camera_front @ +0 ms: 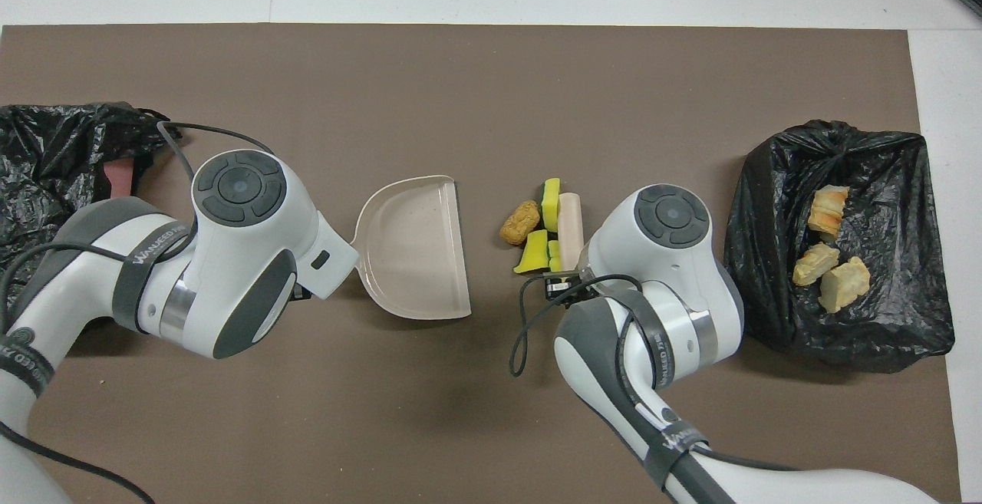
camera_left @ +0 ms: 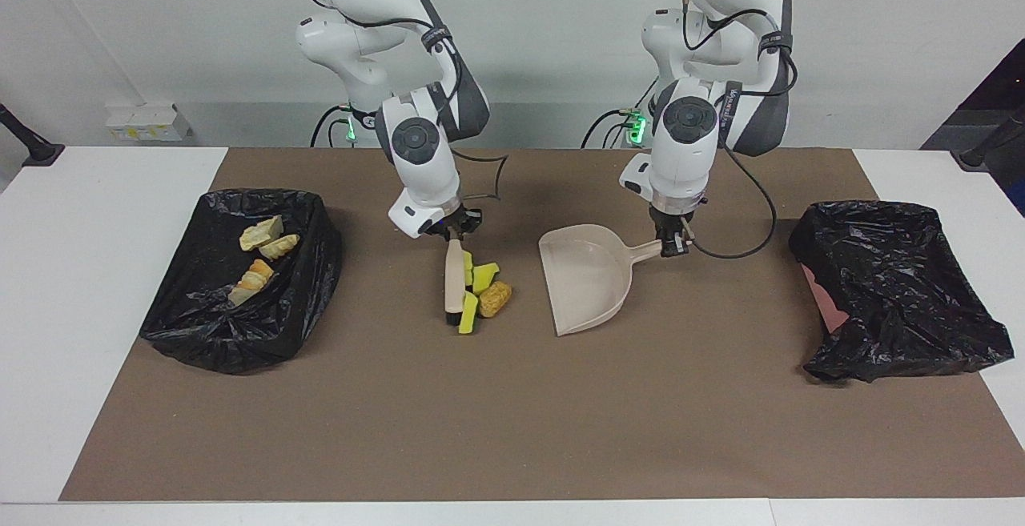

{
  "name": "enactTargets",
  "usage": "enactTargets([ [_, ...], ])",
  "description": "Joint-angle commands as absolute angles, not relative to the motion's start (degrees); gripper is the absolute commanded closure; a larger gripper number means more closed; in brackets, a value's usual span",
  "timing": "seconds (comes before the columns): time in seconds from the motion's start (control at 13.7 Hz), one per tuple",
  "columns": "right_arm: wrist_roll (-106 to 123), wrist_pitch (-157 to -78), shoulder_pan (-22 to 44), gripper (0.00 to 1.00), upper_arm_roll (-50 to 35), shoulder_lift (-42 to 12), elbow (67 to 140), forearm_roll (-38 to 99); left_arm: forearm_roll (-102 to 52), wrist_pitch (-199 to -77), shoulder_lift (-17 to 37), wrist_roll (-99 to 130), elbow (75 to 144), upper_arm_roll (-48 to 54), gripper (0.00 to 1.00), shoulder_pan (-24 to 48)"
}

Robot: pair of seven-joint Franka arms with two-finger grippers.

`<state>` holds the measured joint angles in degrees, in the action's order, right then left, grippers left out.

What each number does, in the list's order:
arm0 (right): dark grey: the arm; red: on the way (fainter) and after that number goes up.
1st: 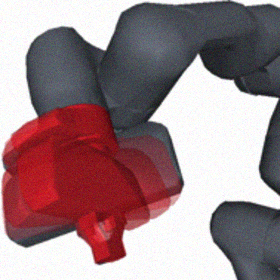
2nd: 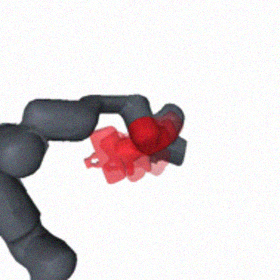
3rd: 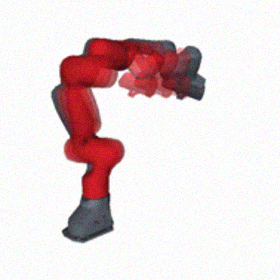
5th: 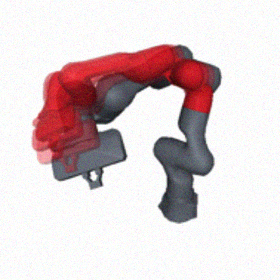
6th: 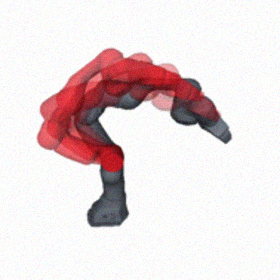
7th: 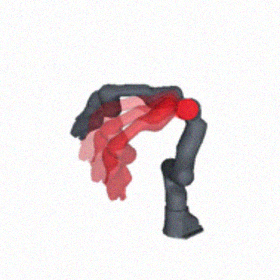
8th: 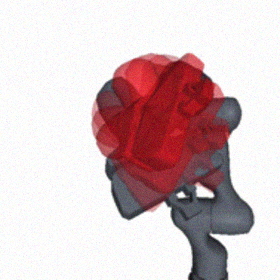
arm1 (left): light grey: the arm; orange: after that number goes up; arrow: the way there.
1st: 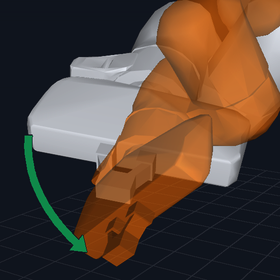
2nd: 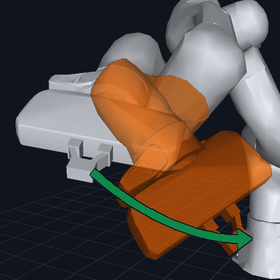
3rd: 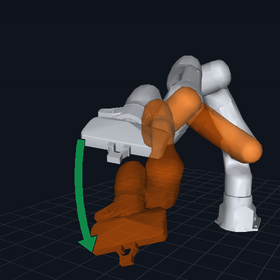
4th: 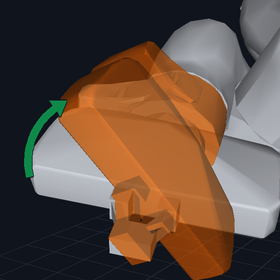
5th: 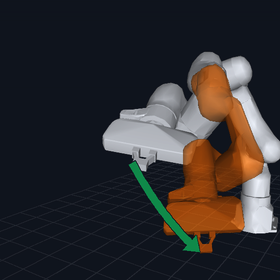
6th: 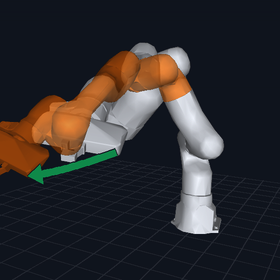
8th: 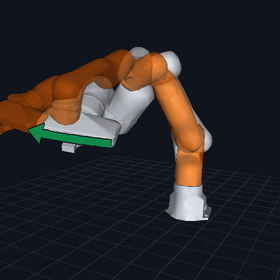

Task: Sweep and dump trash in bin
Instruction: 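Sweep the yellow sponges and bread chunk into the dustpan with the right gripper's brush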

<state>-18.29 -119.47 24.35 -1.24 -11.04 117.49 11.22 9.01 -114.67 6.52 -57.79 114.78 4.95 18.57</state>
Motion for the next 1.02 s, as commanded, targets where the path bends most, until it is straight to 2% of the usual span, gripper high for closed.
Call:
enactTargets([
  [0.0, -18.7, -119.8, 26.6, 1.0, -1.6, -13.1, 115.1, 15.2, 10.2, -115.5, 4.8, -54.6, 117.0, 4.7, 1.0, 19.7],
  [0.37, -21.7, -124.4, 32.1, 1.0, -1.7, -15.4, 115.1, 18.7, 10.2, -115.6, 4.8, -54.4, 117.0, 4.7, 1.0, 19.7],
  [0.95, -22.1, -128.4, 37.8, 1.0, -2.6, -15.8, 112.0, 27.0, 10.2, -115.9, 4.8, -54.4, 117.0, 4.7, 1.0, 19.7],
])
